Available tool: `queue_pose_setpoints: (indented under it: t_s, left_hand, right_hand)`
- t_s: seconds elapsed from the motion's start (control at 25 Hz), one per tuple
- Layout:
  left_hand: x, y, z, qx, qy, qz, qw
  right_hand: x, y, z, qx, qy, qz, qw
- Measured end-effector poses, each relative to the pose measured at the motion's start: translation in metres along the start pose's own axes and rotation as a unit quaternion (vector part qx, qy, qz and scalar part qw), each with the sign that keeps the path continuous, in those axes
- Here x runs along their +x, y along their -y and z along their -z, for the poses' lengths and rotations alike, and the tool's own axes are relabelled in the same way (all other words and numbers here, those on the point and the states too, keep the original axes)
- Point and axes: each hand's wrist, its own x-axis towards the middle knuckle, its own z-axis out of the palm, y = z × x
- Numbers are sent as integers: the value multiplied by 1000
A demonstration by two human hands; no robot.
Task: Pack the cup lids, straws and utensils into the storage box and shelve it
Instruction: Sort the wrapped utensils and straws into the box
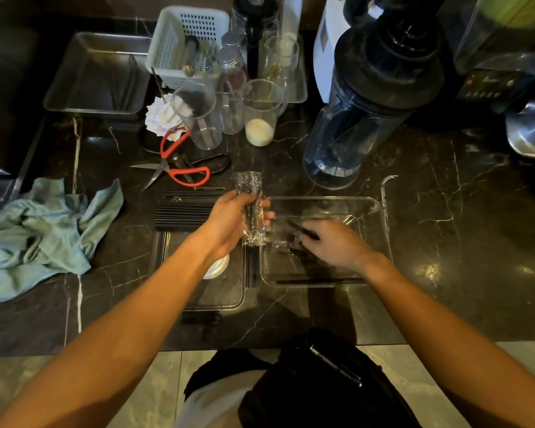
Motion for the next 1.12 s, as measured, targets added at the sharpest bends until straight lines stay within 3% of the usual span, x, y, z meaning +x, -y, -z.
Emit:
queue_pose_setpoints:
  t_s: [0.2,0.4,0.56,0.84,1.0,1.12]
  left_hand:
    - [0,2,-8,6,20,5,1000]
    - [-3,10,-21,1,38,33,999]
    - [-5,21,-31,13,64,59,996]
    - [-7,38,-40,46,102,98,989]
    - [-9,45,-41,40,114,109,987]
    - [-8,46,-40,22,111,108,988]
  right_hand:
    - [-5,-7,10,206,-34,-92,974]
    - [-19,-17,27,445,-80,-119,884]
    - [-27,-23,41,579,-69,-90,808]
    - [-32,-13,44,664,-102,-77,737]
    - [-27,-6,37,650,-153,-103,737]
    - [-28,-5,34,680,-200,-83,700]
